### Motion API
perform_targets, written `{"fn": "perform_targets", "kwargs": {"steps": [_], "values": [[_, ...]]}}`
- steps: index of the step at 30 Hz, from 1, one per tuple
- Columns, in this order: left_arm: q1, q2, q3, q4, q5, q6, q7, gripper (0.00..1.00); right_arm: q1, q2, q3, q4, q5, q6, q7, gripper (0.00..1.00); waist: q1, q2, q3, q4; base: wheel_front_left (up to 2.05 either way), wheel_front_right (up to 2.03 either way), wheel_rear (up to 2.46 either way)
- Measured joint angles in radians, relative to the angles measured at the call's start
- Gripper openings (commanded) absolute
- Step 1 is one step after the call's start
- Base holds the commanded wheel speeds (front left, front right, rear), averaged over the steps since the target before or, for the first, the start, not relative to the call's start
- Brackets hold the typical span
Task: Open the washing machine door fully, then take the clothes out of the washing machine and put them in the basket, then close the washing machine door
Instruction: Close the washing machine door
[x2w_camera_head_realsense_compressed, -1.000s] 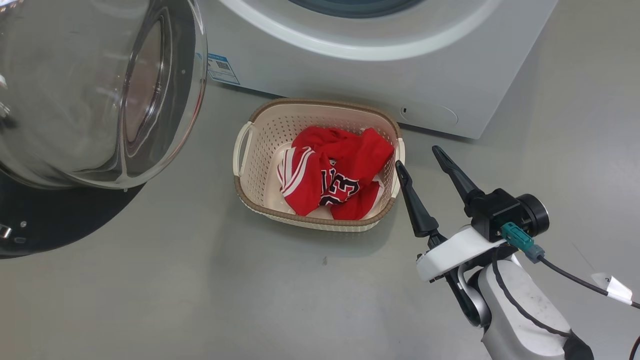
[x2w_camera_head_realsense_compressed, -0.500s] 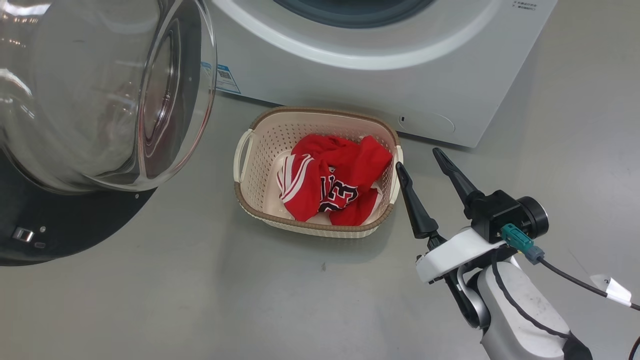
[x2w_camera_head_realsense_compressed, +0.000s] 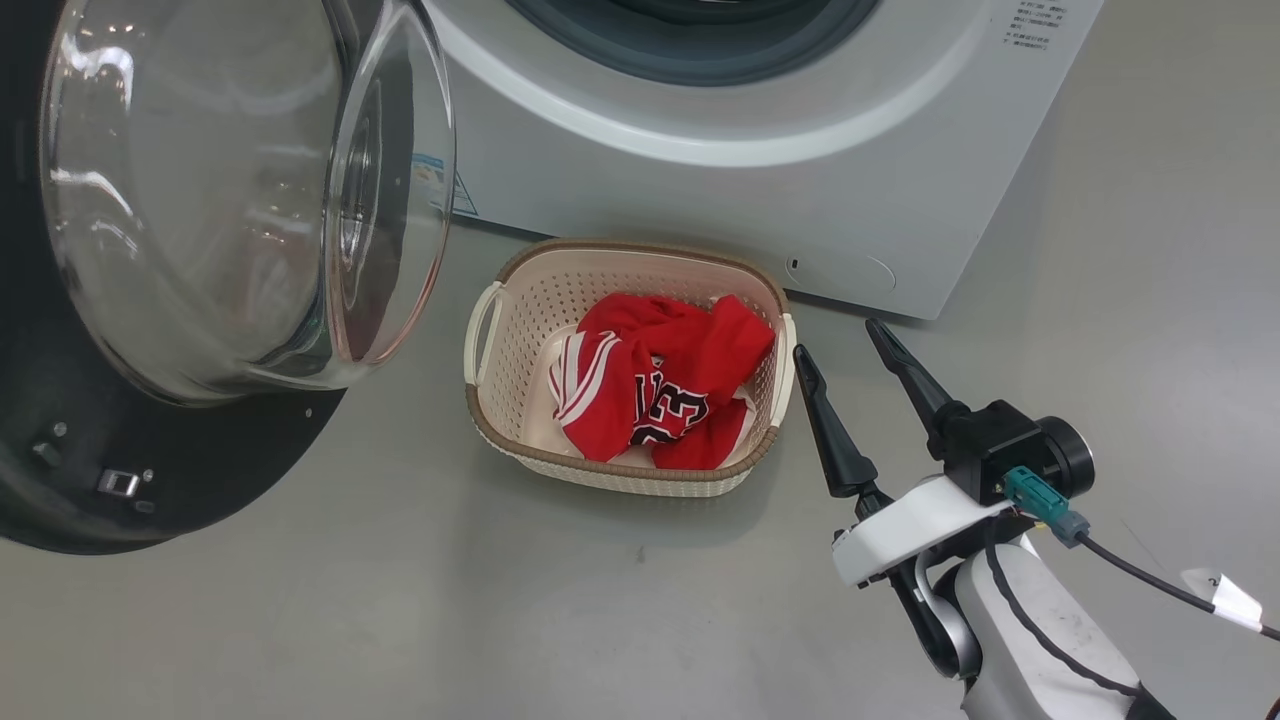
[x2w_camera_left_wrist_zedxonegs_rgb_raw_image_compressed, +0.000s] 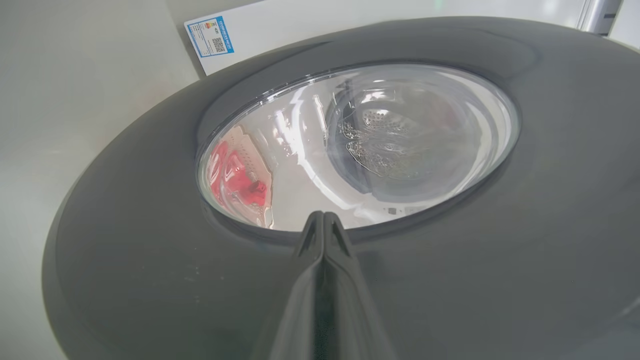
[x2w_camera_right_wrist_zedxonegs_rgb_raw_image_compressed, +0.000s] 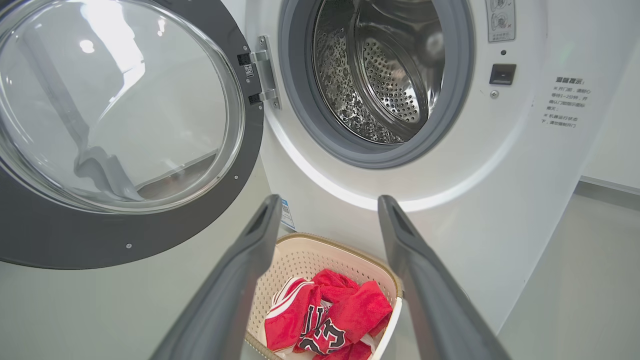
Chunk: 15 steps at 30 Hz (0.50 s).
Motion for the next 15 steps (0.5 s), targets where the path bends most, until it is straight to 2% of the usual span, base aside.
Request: {"fn": "perform_targets", "kwargs": {"steps": [6,15], "values": [[0.031,-0.078,-0.008,-0.096,-0.045,0.000,0.045,0.00,0.017,0.000,0.000,-0.006,0.002,0.000,-0.007,1.00,0.0000,0.0000,-0.015,0.005,0.00,0.00,0.00],[0.126,-0.143,-0.058,-0.239,-0.045,0.000,0.079,0.00,0.026,0.001,0.008,-0.009,0.002,0.000,-0.007,1.00,0.0000,0.0000,-0.021,0.012,0.00,0.00,0.00]]}}
